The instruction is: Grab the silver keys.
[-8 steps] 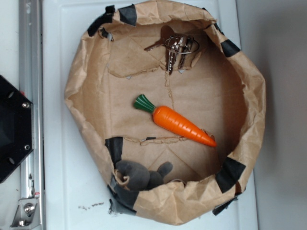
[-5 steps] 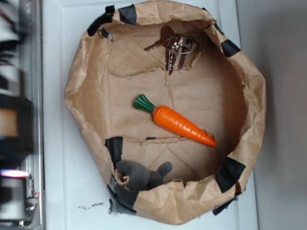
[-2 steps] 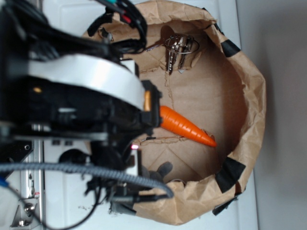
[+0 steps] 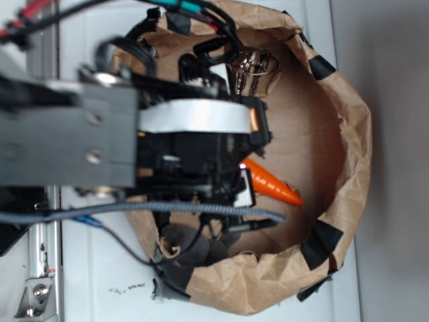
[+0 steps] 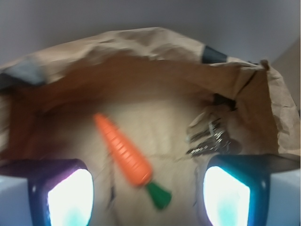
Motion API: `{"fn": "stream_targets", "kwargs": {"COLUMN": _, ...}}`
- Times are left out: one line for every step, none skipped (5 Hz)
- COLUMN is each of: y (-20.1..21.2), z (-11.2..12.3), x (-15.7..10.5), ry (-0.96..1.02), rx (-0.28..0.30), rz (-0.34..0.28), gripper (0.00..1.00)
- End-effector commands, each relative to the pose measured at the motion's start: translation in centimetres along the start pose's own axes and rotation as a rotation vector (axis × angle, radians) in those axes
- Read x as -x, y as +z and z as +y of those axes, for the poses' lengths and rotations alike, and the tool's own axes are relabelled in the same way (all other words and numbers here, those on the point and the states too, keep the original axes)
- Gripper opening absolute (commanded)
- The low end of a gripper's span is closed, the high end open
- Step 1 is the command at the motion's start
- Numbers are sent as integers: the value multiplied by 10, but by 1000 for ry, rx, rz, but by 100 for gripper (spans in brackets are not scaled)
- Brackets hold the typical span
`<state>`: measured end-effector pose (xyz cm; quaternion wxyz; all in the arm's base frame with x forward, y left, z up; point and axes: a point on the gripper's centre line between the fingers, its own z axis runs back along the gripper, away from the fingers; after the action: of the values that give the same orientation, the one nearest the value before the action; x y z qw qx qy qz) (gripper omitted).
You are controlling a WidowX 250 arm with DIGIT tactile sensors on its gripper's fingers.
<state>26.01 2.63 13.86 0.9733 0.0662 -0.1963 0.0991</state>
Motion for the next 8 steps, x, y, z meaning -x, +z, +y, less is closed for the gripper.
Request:
{"fn": "stream_targets", "kwargs": {"y": -10, "z": 14, "x": -12, "ry": 65, "rx": -72, "rz": 12, "gripper": 100}}
{"fn": "stream_targets", "kwargs": {"y": -10, "z": 14, "x": -12, "ry": 65, "rx": -72, "rz": 12, "gripper": 100}}
{"fn": "stream_targets", "kwargs": {"y": -10, "z": 14, "x": -12, "ry": 65, "rx": -72, "rz": 12, "gripper": 100}}
{"fn": "stream_targets", "kwargs": {"y": -10, "z": 14, "x": -12, "ry": 65, "rx": -72, "rz": 12, "gripper": 100}}
{"fn": "stream_targets", "kwargs": {"y": -10, "z": 14, "x": -12, "ry": 65, "rx": -72, "rz": 12, "gripper": 100}}
{"fn": "stream_targets", "kwargs": {"y": -19, "z": 32, "x": -5, "ry": 129, "rx": -149, "rz": -10, "gripper": 100}}
{"fn": "stream_targets", "kwargs": {"y": -24, "z": 46, "x": -3, "ry": 137, "rx": -170, "rz": -12, "gripper": 100}}
{"fn": "stream_targets", "kwargs": {"y": -22, "z": 53, "x": 5, "ry": 94, "rx": -158, "rz": -21, "gripper": 100}}
